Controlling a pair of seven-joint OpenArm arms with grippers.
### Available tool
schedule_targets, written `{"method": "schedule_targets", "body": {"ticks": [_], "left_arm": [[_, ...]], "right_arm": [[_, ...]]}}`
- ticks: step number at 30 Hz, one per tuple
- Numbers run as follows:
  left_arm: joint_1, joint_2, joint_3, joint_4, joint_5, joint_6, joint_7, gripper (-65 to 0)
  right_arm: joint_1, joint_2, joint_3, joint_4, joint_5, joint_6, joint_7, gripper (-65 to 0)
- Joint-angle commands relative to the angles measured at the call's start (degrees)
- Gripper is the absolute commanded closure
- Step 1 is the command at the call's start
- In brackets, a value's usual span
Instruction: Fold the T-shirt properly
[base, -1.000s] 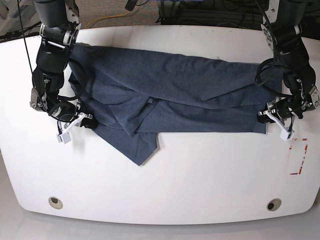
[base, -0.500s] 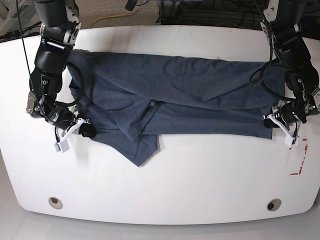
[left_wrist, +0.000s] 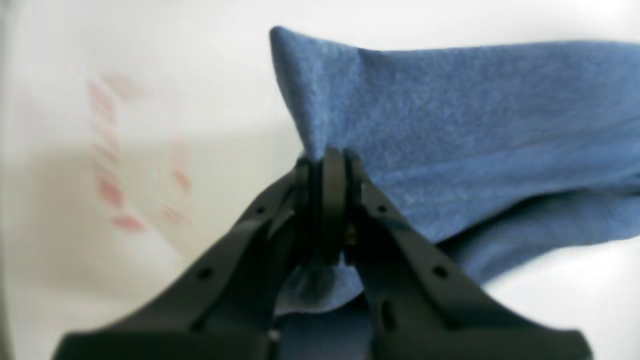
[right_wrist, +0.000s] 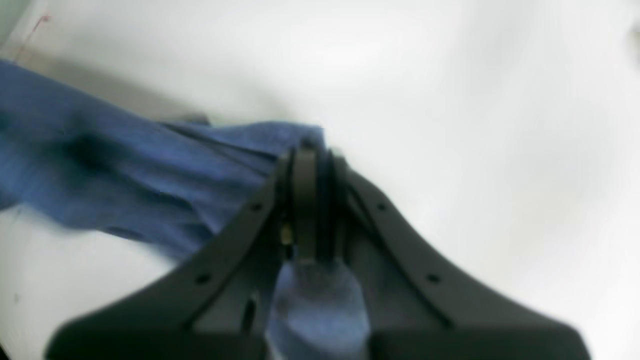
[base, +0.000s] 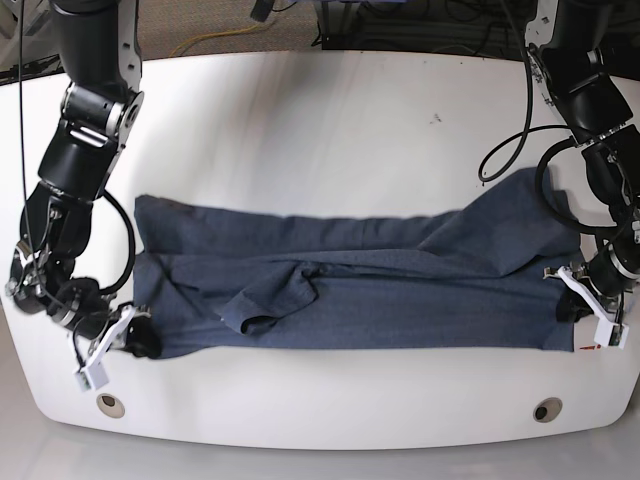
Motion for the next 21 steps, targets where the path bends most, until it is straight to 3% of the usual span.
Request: {"method": "schedule_targets", "body": {"ticks": [1, 7, 12, 17, 21], "left_arm": [[-4.3, -1.5, -0.3, 4.9, 0.5, 0.4, 0.8, 0.0], [-14.5, -4.2, -0.3, 10.5, 0.5, 0.4, 4.5, 0.0], [-24.9, -5.7, -0.1, 10.5, 0.5, 0.4, 6.6, 0.0], [-31.7, -8.5, 6.3, 10.8, 0.5, 0.4, 6.9, 0.0], [-31.4, -8.6, 7.1, 11.8, 0.0, 0.2, 7.1, 0.0]], "right_arm": [[6.3, 2.9, 0.3, 0.5, 0.6, -0.4, 0.8, 0.0], [22.4, 7.3, -6.7, -3.1, 0.6, -0.4, 0.2, 0.0], [33.3, 8.6, -9.7, -4.1, 0.6, -0.4, -2.2, 0.0], [37.7, 8.6, -9.5, -3.9, 0.6, -0.4, -6.7, 0.0], [37.7, 8.9, -8.7, -3.9, 0.6, -0.4, -11.1, 0.0]]}}
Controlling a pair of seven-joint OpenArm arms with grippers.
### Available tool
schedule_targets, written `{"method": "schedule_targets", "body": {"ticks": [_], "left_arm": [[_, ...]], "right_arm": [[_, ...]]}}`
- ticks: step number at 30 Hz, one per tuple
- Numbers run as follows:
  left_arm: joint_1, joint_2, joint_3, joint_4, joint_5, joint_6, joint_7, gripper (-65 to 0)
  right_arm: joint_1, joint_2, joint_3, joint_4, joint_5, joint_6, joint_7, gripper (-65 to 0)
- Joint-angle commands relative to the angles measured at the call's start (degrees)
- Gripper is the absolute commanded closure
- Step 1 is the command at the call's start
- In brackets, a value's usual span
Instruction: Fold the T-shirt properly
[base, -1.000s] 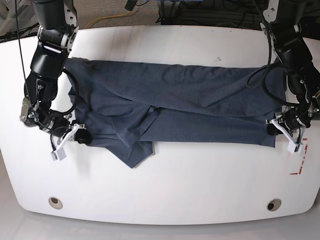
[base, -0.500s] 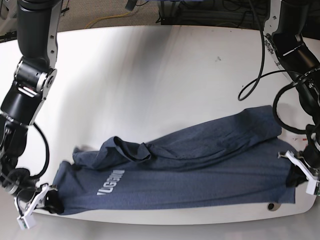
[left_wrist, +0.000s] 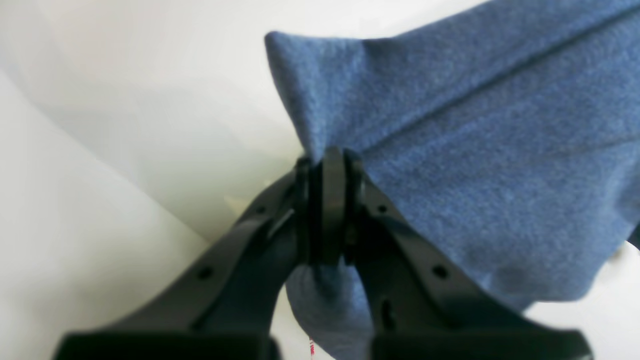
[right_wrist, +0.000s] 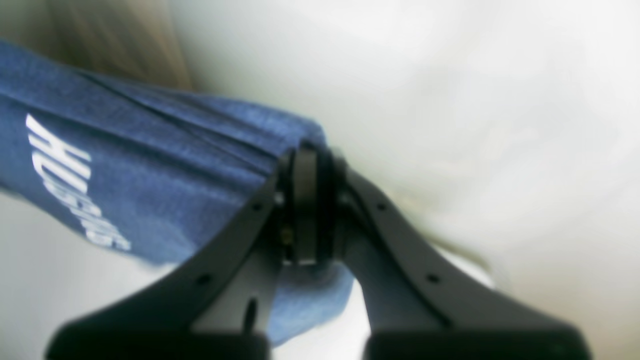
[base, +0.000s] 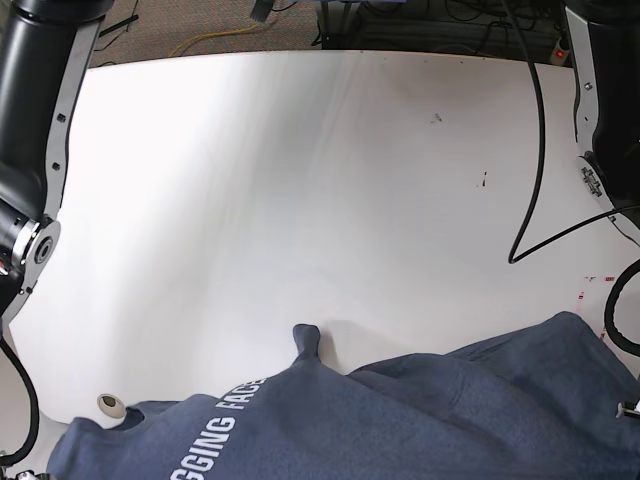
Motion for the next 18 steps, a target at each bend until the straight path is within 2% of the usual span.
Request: {"method": "schedule_targets", "body": {"ticks": [1, 4, 6, 12, 14, 16, 18], "left_arm": [[-0.4, -1.0, -0.4, 1.6, 2.0, 0.3, 0.1, 0.0], [4.5, -0.9, -0.4, 3.7, 2.0, 0.3, 0.1, 0.0], [7.6, -0.9, -0.4, 5.5, 2.0, 0.3, 0.1, 0.0], [23.0, 0.2, -0.7, 10.5, 1.8, 0.1, -0.1, 0.0], [26.7, 1.1, -1.0, 10.7, 1.8, -1.2, -0.2, 0.0], [31.6, 1.6, -2.7, 10.9, 1.9, -4.2, -0.2, 0.0], [35.3, 1.6, -4.2, 10.9, 2.1, -6.0, -0.2, 0.0]], "right_arm": [[1.8, 1.1, 1.8, 0.5, -1.5, -0.5, -1.0, 0.0], [-2.4, 1.2, 5.1, 1.0, -1.2, -0.5, -2.3, 0.0], [-6.0, 2.4, 6.8, 2.8, 0.7, -0.5, -2.5, 0.0], [-23.4, 3.6, 8.1, 8.3, 7.7, -0.5, -2.5, 0.0], [-29.1, 3.2, 11.2, 10.0, 8.4, -0.5, -2.5, 0.0], [-35.7, 2.9, 14.2, 12.5, 8.5, -0.5, -2.5, 0.0], [-39.6, 1.5, 15.7, 14.2, 8.5, -0.5, -2.5, 0.0]]}}
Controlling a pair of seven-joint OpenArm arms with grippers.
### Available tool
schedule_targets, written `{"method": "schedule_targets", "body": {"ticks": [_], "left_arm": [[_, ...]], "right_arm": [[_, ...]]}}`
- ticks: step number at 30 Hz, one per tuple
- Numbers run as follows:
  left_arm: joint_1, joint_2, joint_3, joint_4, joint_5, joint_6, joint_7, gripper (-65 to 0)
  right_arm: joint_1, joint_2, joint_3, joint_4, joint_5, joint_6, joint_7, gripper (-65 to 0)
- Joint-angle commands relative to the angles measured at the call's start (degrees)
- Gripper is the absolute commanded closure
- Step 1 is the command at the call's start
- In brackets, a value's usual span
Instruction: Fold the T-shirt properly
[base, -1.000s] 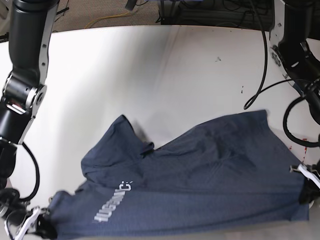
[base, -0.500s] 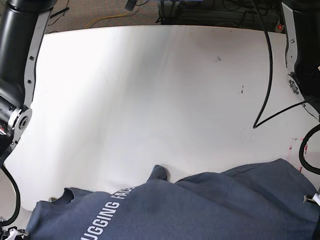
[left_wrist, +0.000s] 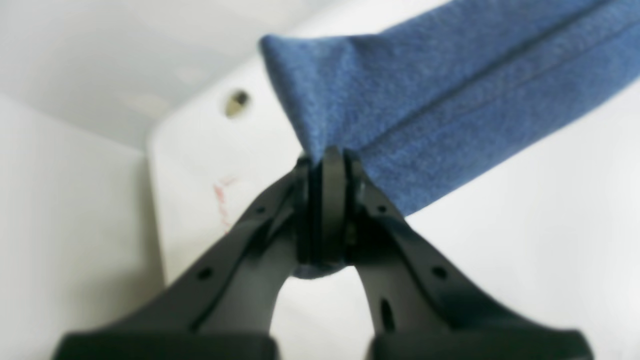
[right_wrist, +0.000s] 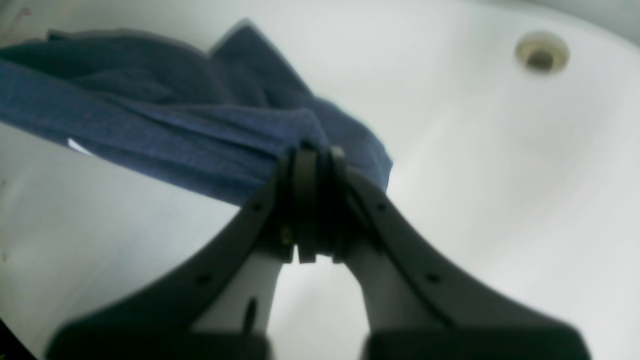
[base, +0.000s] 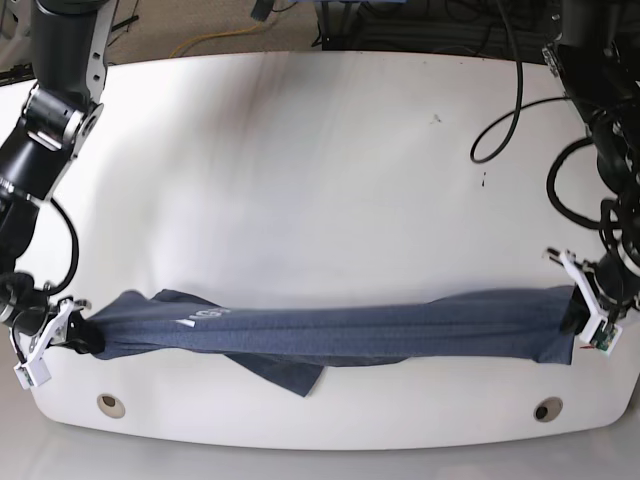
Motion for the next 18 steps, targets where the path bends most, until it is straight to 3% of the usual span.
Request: {"method": "schedule_targets", "body": {"ticks": [1, 9, 18], "left_arm": [[4.1, -0.8, -2.8, 1.0, 1.6, -1.4, -0.5, 0.0], [18.9, -0.1, -4.3, 2.1, 1.5, -1.5, -0.5, 0.0], [29.4, -0.1, -8.5, 1.8, 1.8, -1.5, -0.6, 0.0]], "right_arm": [[-2.6, 0.1, 2.5, 3.5, -0.4, -0.1, 1.5, 0.0], [-18.3, -1.2, 8.3, 7.7, 3.0, -0.1, 1.4, 0.0], [-30.2, -1.2, 8.5, 10.3, 7.6, -0.1, 1.4, 0.0]]}}
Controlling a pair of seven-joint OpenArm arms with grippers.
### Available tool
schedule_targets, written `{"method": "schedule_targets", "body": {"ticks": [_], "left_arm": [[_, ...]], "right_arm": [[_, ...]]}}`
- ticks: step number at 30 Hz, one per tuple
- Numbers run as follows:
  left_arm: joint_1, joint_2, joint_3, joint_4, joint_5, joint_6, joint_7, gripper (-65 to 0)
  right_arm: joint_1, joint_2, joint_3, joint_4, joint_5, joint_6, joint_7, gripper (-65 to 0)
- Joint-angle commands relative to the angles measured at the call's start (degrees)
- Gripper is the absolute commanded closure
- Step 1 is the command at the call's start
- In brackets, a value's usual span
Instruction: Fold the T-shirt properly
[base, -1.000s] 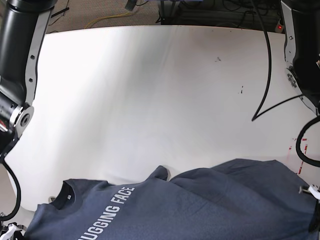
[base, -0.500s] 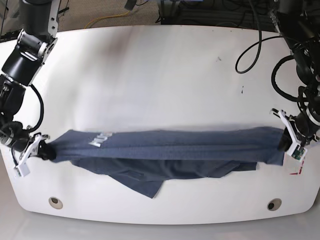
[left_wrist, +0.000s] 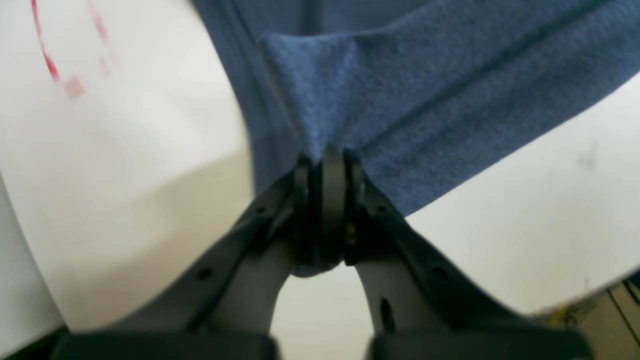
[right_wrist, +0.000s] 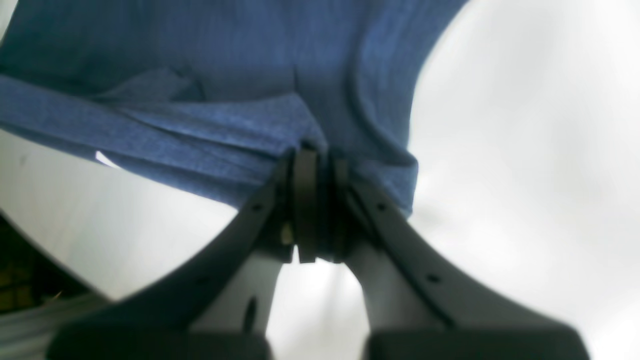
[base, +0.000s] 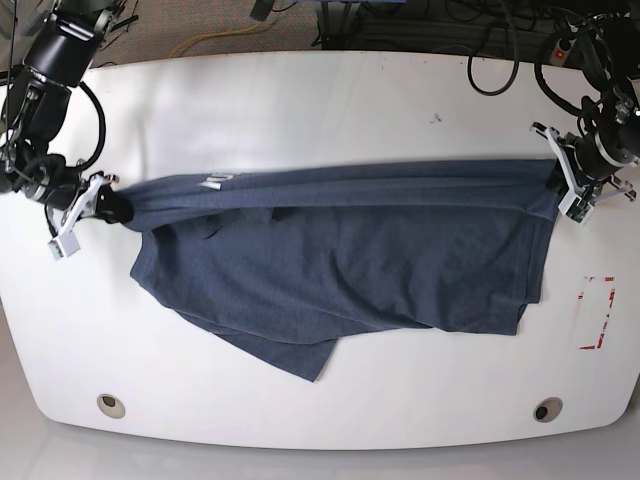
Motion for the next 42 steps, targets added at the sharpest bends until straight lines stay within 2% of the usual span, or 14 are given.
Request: {"method": "schedule_targets", "body": {"ticks": [1, 9, 16, 21, 25, 30, 37, 42], "left_arm": [[0.3, -1.3, -1.8, 0.7, 1.8, 0.6, 0.0, 0.0], [0.5, -1.3, -3.6, -5.3, 1.9, 0.6, 0.0, 0.0], [3.0, -1.6, -3.6, -9.5, 2.0, 0.6, -2.6, 0.0], [5.5, -1.6, -3.3, -10.1, 2.2, 0.6, -4.4, 0.0], [5.7, -1.3, -3.2, -10.1, 5.4, 0.6, -4.4, 0.0], [5.6, -1.3, -0.9, -10.4, 10.0, 0.6, -4.5, 0.0], [5.6, -1.3, -1.2, -10.4, 10.3, 0.6, -4.5, 0.0], [5.6, -1.2, -1.2, -9.9, 10.3, 0.6, -4.5, 0.0]], "right_arm": [[-0.2, 1.9, 0.7, 1.0, 0.0, -0.1, 0.9, 0.0], [-2.7, 1.9, 0.2, 0.9, 0.7, -0.1, 0.9, 0.0], [-9.2, 1.7, 0.6, 1.0, 1.0, -0.1, 0.9, 0.0], [-12.9, -0.3, 0.6, 1.0, 1.0, -0.1, 0.9, 0.0], [-13.3, -1.6, 0.5, 1.0, 1.0, -0.1, 0.9, 0.0], [-13.4, -1.5, 0.3, 1.0, 0.6, -0.1, 0.9, 0.0], [-15.6, -1.5, 0.7, 2.5, 1.0, -0.1, 0.9, 0.0], [-15.7, -2.8, 0.8, 6.9, 1.0, -0.1, 0.9, 0.0]]}}
